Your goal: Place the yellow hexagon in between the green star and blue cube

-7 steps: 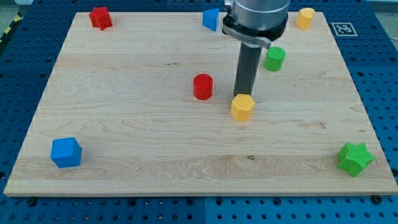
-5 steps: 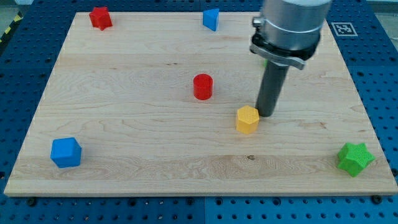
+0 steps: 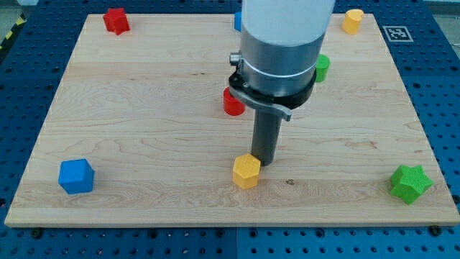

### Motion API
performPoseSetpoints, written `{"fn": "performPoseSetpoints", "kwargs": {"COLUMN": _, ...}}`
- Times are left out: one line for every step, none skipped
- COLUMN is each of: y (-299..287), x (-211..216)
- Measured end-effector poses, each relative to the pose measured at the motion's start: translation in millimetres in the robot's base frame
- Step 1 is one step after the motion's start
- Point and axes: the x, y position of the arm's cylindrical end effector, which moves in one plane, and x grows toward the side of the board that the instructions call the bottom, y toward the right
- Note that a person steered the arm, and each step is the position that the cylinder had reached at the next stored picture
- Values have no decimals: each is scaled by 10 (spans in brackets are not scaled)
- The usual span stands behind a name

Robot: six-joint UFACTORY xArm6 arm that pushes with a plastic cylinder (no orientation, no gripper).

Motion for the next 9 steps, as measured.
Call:
{"fn": "performPoseSetpoints", "kwargs": {"y": -118, "x": 43}}
{"fn": "performPoseSetpoints", "kwargs": {"y": -138, "x": 43}}
{"fn": "performPoseSetpoints", "kwargs": {"y": -138, "x": 3}}
{"fn": "performPoseSetpoints", "kwargs": {"y": -150, "x": -304}}
{"fn": "performPoseSetpoints", "kwargs": {"y": -221, "x": -564}}
{"fn": "performPoseSetpoints", "kwargs": {"y": -385, "x": -687}}
{"fn": "performPoseSetpoints", "kwargs": {"y": -385, "x": -687}}
{"fn": "performPoseSetpoints", "kwargs": {"y": -382, "x": -687}}
{"fn": "performPoseSetpoints", "kwargs": {"y": -380, "x": -687}}
